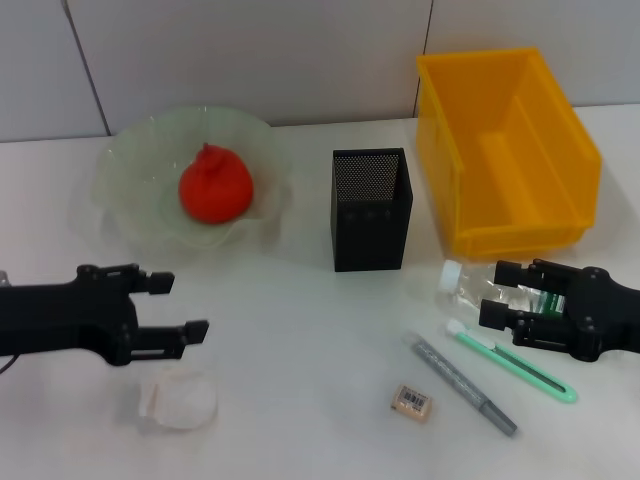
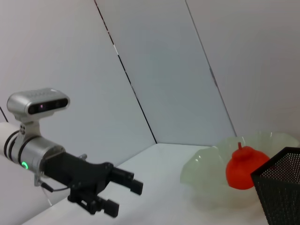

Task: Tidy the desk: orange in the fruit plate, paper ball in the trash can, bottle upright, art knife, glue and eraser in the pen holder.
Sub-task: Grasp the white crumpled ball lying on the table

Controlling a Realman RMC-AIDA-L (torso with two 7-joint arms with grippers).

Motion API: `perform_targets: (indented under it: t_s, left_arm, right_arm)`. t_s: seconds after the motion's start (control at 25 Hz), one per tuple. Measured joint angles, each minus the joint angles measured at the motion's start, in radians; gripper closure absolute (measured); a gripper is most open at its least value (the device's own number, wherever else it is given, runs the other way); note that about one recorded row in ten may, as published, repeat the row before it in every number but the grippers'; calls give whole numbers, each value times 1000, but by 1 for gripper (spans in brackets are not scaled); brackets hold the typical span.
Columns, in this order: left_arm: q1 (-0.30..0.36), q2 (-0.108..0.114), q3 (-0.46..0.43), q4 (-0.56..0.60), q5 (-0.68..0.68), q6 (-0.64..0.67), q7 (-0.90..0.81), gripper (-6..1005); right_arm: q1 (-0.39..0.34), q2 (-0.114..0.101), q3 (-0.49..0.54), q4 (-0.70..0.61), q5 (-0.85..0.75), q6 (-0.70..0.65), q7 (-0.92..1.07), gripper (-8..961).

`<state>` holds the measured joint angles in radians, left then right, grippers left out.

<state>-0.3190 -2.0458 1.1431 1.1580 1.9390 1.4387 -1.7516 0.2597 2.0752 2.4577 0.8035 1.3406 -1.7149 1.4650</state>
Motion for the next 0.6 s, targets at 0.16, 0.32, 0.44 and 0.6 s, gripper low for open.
perform_targets:
  t_s: [0.16,0.32,0.44,0.6]
  left_arm:
    - [2,9,-14,2,64,63,-13,255]
    - [1,3,-43,8,125,121,-4,259]
    - [2,-4,-45,14,177,128,-3,261]
    - [-1,-17,-43,14,238,122,0,265]
  right_arm:
    - [2,0,0,-8,0,1,0,190]
    - [3,0,1,-9,1,2,0,190]
    - [5,0,0,-9,3,2,0,190]
    - [5,0,0,-9,5,2,0,190]
